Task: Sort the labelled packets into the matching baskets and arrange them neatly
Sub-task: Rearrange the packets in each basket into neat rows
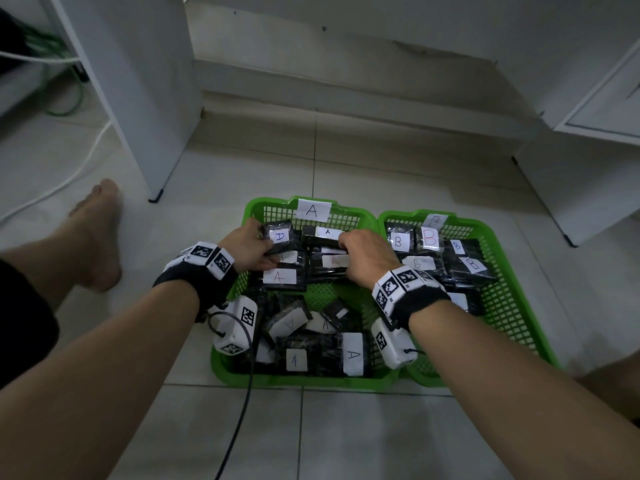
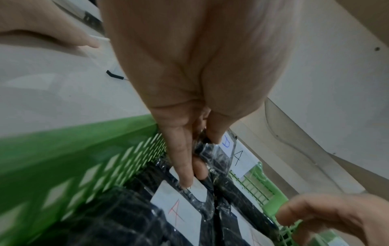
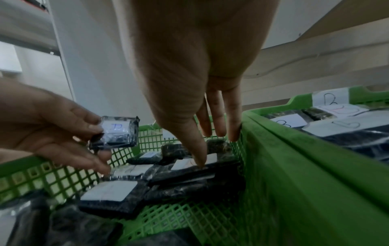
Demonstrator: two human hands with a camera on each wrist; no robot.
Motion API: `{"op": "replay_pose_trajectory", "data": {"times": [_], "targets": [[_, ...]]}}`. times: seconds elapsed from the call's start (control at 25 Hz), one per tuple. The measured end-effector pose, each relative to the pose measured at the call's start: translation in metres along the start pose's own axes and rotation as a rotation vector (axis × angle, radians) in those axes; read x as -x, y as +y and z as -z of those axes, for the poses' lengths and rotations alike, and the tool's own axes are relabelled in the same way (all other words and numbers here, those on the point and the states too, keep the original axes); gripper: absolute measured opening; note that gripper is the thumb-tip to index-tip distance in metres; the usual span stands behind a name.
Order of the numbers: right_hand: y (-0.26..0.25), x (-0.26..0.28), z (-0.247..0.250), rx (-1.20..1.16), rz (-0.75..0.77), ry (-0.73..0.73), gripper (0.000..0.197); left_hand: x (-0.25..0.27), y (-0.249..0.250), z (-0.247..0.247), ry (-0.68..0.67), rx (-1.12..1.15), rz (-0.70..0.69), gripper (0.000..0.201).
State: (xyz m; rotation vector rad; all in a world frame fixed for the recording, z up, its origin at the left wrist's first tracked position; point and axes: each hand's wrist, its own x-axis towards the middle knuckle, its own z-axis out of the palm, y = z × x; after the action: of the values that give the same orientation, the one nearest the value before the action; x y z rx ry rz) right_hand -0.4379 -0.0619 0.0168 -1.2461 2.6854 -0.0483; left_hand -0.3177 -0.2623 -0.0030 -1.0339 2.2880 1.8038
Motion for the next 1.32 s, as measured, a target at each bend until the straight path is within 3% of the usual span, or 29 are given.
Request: {"op": "replay_pose_trajectory", "data": {"times": [0.12,0.24,0.32,0.44,0.52,0.6,0.76,0.84,1.0,1.16,1.32], "targets": [[0.005,0.002,0.008,-0.137,-0.041,0.059,0.029,0.006,0.004,0.002,-0.064,0.057,0.015,0.013],[-0.001,0.003,0.018,-0.315,0.026,0.097,0.065,0.014,0.015,-0.001,-0.176,0.13,-0.049,0.013],[-0.009,0.003,0.025,-0.354,0.106,0.113,0.078,0.016,0.025,-0.005,-0.247,0.099,-0.079,0.014],[-0.01,0.008,0.029,-0.31,0.004,0.029,0.068,0.017,0.036,-0.012,-0.293,-0.065,-0.06,0.009],[-0.008,0.016,0.022,-0.259,-0.136,-0.178,0.054,0.023,0.037,-0.015,-0.324,-0.26,-0.04,0.007],[-0.008,0.029,0.009,-0.182,-0.124,-0.369,0.049,0.03,0.036,-0.013,-0.354,-0.388,-0.003,0.011],[-0.022,0.046,-0.014,-0.216,0.025,-0.374,0.051,0.04,0.042,0.001,-0.22,-0.591,-0.023,0.023],[-0.032,0.047,-0.019,-0.212,0.069,-0.443,0.049,0.041,0.04,0.008,-0.154,-0.645,-0.053,0.026],[-0.039,0.048,-0.015,-0.097,0.115,-0.475,0.039,0.046,0.033,0.004,-0.28,-0.681,0.0,0.026],[-0.027,0.047,0.008,-0.257,0.03,-0.56,0.019,0.055,0.028,-0.004,-0.438,-0.95,0.018,0.032],[-0.01,0.05,0.025,-0.44,-0.003,-0.499,0.022,0.054,0.027,-0.009,-0.459,-1.162,-0.019,0.039]]}}
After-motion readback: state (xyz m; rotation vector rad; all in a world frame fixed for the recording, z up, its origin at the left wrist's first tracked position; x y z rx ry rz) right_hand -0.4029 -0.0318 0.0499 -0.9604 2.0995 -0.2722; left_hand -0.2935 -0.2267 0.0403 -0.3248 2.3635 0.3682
